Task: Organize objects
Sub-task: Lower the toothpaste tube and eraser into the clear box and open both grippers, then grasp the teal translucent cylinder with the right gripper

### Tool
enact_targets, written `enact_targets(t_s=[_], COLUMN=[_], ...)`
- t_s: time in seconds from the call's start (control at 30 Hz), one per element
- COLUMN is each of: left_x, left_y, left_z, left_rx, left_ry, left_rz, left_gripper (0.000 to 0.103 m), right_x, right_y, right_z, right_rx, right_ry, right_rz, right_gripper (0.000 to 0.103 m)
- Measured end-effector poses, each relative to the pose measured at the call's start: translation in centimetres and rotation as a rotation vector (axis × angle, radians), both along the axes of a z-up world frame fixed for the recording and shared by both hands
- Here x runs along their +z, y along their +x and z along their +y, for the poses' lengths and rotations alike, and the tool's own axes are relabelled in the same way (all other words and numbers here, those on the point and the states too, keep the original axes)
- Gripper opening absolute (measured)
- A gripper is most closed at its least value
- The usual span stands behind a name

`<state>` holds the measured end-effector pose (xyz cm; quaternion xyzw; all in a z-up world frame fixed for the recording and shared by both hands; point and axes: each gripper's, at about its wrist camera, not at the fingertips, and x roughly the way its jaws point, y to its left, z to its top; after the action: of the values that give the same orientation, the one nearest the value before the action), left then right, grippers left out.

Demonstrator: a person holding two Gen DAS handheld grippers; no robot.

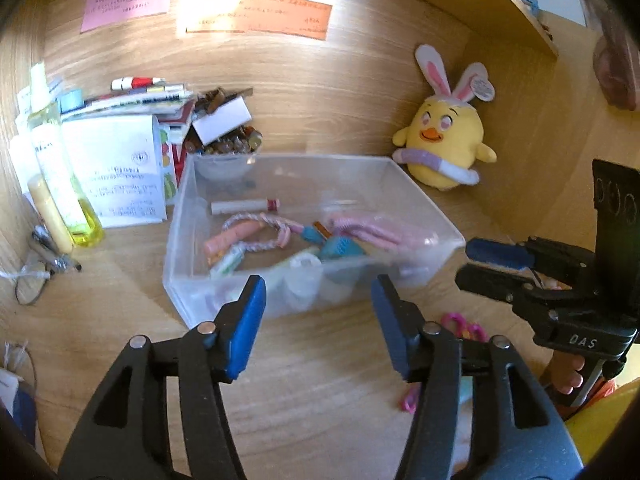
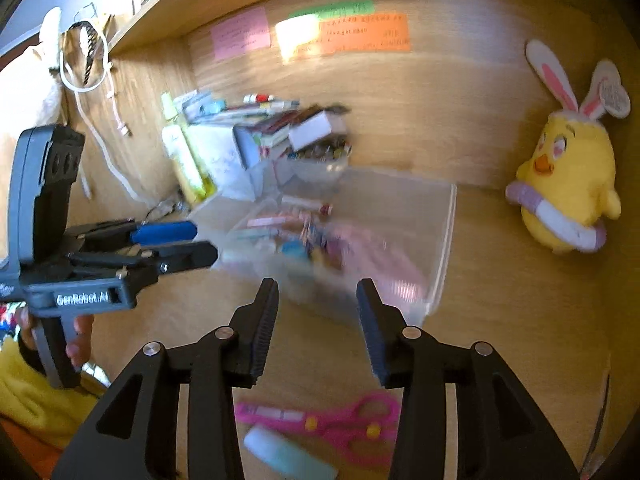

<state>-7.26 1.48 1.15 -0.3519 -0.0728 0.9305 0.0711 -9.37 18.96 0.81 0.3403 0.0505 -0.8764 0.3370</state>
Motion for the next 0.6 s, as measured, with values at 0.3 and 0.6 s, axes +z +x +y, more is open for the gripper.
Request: enact_targets(t_s=[0.3, 0.6], left_x=[-3.3, -4.3], left_y=[1.5, 2.2], left_z=[0.6, 2.7], left_rx=[-0.006, -0.055], left_ry=[0.033, 0.028], left_rz=[-0.107, -0.143], left_gripper=[0.059, 0.059], right_x=[-4.1, -7.0], right_y=[3.9, 5.5], right_z=[0.9, 0.5], right_rx=[0.07, 0.096], right_ry=[0.068, 0.146], right_rz=[-0.115, -0.157], right_gripper=[0.038, 0.038])
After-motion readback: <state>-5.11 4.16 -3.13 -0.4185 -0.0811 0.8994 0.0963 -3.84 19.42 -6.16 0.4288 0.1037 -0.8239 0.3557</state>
